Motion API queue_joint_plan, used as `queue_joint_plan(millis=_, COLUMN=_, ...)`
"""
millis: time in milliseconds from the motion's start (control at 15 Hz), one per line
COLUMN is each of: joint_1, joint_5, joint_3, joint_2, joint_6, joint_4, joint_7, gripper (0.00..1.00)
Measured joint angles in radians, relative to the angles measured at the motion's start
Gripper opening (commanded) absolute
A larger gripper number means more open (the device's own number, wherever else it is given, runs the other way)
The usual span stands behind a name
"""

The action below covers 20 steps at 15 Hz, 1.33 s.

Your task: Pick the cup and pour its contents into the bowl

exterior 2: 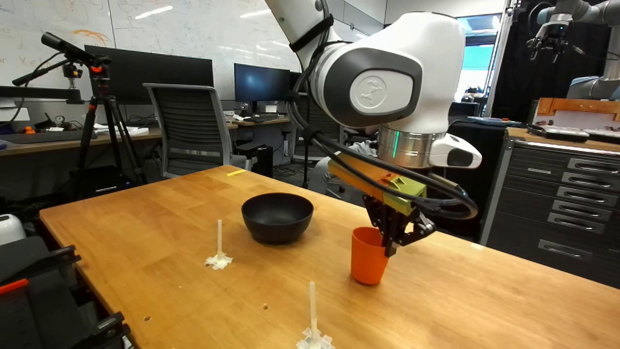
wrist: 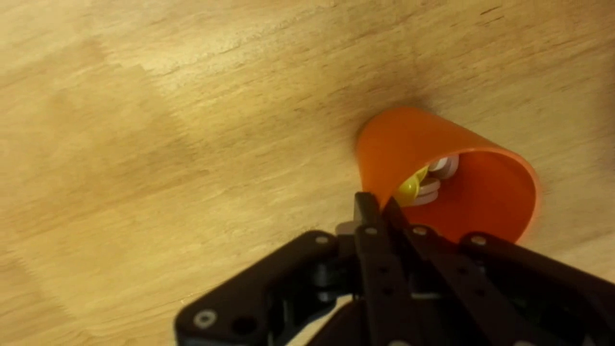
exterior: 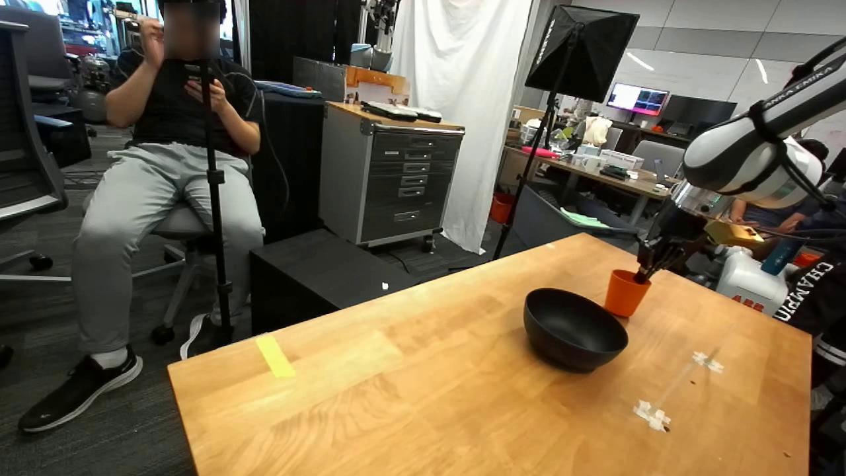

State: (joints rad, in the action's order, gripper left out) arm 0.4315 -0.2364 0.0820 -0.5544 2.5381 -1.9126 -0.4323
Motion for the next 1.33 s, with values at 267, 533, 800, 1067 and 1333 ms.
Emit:
queue_joint_plan(millis=267, joint_1=-0.001, joint_5=0.029, joint_3=0.001, joint_2=0.022, joint_6=-0.003, joint_4=-0.013, joint_7=0.0, gripper=0.01)
queue_joint_plan(millis=533, joint_1=-0.011, joint_5=0.04, joint_3=0.001, joint_2=0.102, joint_6=-0.018, joint_4=-0.06, joint_7=0.0, gripper=0.01)
queue_joint_plan(millis=800, joint_1=-0.023, joint_5=0.05, joint_3=0.005, joint_2=0.21, joint_6=-0.046, joint_4=-0.126, joint_7=0.0, gripper=0.01)
queue_joint_plan(millis=1067, joint_1=-0.047, joint_5=0.071, joint_3=0.023, joint_2=0.333, joint_6=-0.07, joint_4=-0.214, joint_7=0.008, gripper=0.01)
queue_joint_plan(millis=1333, joint_1=-0.09, joint_5=0.122, joint_3=0.04, joint_2=0.447, joint_6=-0.082, joint_4=-0.315, joint_7=0.032, gripper=0.01)
